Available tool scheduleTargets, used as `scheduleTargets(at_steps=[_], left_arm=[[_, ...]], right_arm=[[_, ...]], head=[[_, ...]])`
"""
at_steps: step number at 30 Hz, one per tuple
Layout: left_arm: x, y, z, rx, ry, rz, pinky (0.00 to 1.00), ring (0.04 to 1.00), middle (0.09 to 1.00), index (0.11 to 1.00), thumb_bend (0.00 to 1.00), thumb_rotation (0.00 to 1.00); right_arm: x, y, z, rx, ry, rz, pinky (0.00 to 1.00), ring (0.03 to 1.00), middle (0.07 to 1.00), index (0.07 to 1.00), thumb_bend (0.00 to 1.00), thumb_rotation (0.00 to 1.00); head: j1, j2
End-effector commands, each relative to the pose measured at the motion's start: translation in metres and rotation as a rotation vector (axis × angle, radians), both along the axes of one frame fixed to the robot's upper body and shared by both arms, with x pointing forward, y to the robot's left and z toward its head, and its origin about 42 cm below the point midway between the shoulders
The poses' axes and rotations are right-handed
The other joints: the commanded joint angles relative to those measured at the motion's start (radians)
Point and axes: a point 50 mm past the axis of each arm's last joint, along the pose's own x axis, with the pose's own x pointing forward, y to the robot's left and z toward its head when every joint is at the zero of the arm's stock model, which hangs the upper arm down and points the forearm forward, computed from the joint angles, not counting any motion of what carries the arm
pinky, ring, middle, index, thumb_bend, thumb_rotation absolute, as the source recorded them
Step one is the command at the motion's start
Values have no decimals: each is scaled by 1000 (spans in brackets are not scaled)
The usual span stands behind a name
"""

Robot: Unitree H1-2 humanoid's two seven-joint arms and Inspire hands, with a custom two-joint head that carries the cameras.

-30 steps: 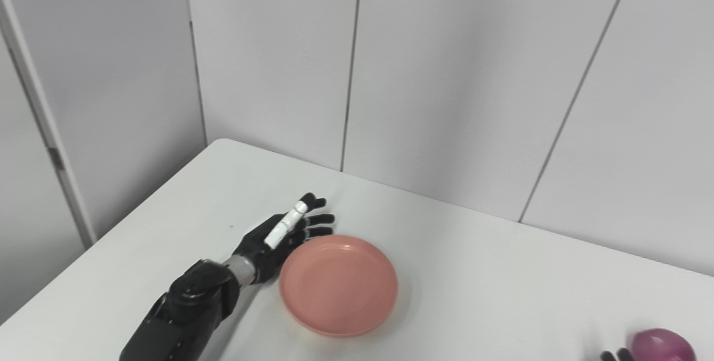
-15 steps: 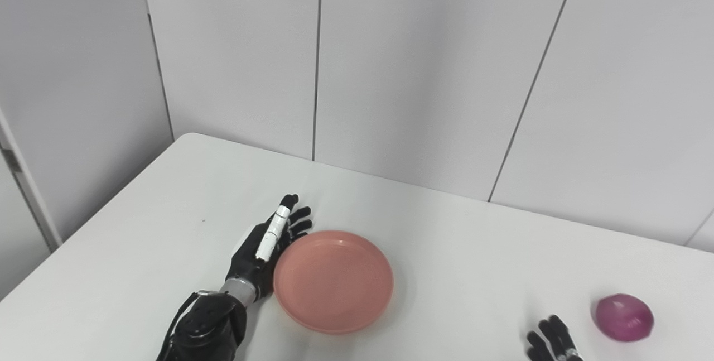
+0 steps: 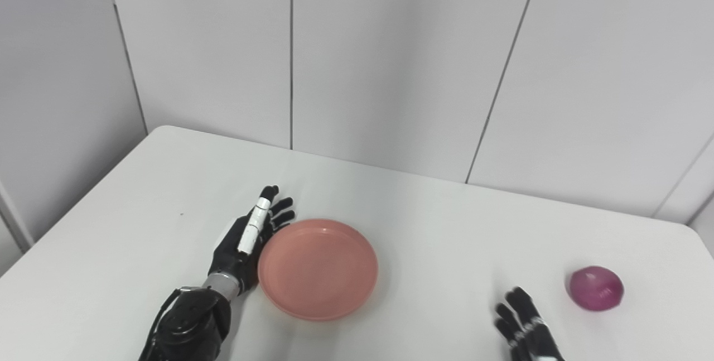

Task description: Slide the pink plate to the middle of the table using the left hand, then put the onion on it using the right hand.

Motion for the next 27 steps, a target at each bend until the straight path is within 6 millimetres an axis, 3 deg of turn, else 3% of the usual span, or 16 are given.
scheduleTargets(at_steps=[1,20,27], left_arm=[[2,-16,6,-25,10,-70,858,892,911,963,866,897],[2,-20,14,-2,21,-180,822,869,903,967,850,885],[-3,-27,12,-23,23,-224,884,905,921,989,850,876]], right_arm=[[-6,16,-5,32,29,-1,897,884,902,902,788,926],[-2,41,2,54,41,-10,908,891,904,896,767,920],[-2,42,0,53,44,-22,890,883,898,888,781,904]], head=[[-11,4],[-94,23],[-94,26]])
